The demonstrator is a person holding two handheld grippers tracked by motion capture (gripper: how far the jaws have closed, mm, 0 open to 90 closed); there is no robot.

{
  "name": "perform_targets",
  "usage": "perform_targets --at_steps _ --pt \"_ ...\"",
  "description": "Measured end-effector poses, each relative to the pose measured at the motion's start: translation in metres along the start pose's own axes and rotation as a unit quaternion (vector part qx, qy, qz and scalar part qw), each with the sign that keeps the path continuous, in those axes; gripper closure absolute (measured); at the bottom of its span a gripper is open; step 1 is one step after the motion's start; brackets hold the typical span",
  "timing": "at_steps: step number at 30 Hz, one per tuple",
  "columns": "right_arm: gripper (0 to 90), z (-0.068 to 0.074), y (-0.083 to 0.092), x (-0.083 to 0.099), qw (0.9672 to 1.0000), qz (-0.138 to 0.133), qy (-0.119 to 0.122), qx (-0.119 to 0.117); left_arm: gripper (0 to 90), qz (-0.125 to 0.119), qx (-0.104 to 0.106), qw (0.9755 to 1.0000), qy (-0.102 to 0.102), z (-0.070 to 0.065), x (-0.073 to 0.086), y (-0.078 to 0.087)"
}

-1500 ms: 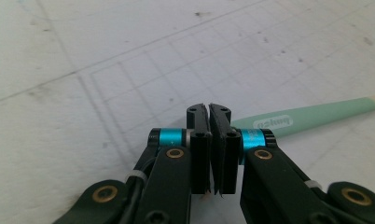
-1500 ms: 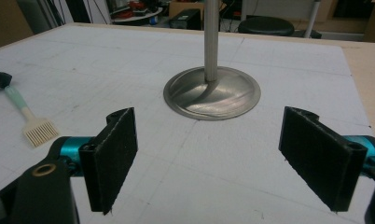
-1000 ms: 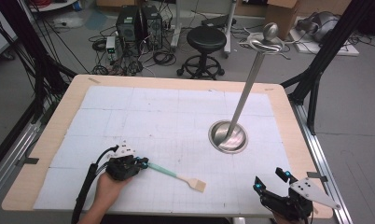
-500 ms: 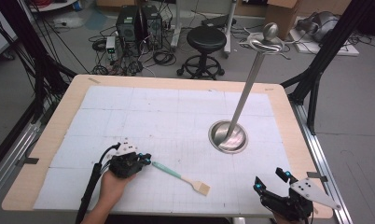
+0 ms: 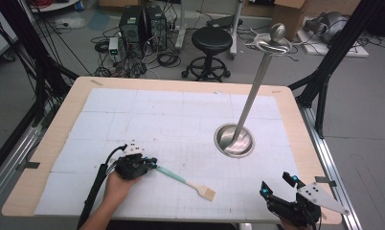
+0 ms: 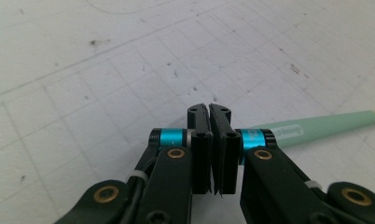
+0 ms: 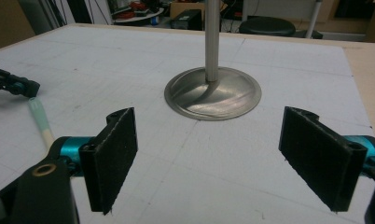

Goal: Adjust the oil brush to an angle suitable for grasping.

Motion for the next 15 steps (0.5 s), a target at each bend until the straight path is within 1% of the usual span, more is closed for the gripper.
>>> perform_targets --at_steps 2,3,6,7,8,12,15 --pt "18.3 0.001 0.0 0.0 1.0 0.001 0.002 -0.001 86.5 0.0 0.0 1.0 -0.006 -0.002 0.0 -0.001" --pt "18.2 0.001 0.0 0.0 1.0 0.001 0.002 -0.001 86.8 0.001 0.006 0.9999 -0.012 -0.004 0.0 -0.001" --pt "18.2 0.001 0.0 0.0 1.0 0.002 0.001 0.001 87.3 0.003 0.01 0.9996 -0.027 -0.008 0.001 -0.001" --pt "18.3 0.0 -0.001 0.0 1.0 0.002 0.002 0.0 87.3 0.005 0.015 0.9994 -0.031 -0.012 0.001 -0.002" --pt "18.3 0.0 -0.001 0.0 1.0 0.002 0.002 0.0 87.2 0.005 0.015 0.9994 -0.031 -0.012 0.001 -0.002" --pt "18.3 0.0 -0.001 0.0 1.0 0.002 0.003 0.001 86.9 0.007 0.023 0.999 -0.038 -0.021 0.001 -0.003" --pt "18.3 0.001 -0.001 0.0 1.0 0.003 0.001 0.0 86.8 0.01 0.035 0.9984 -0.043 -0.031 0.002 -0.005"
Point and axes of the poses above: each handheld gripper's, and its own axes: y roughly backward along the jaws, x roughly out of its underside, z roughly to its left, the point moved 8 cm from there along -y, roughly forward along the jaws, and after that the axes turned 8 degrees about z, right-handed, at the moved point
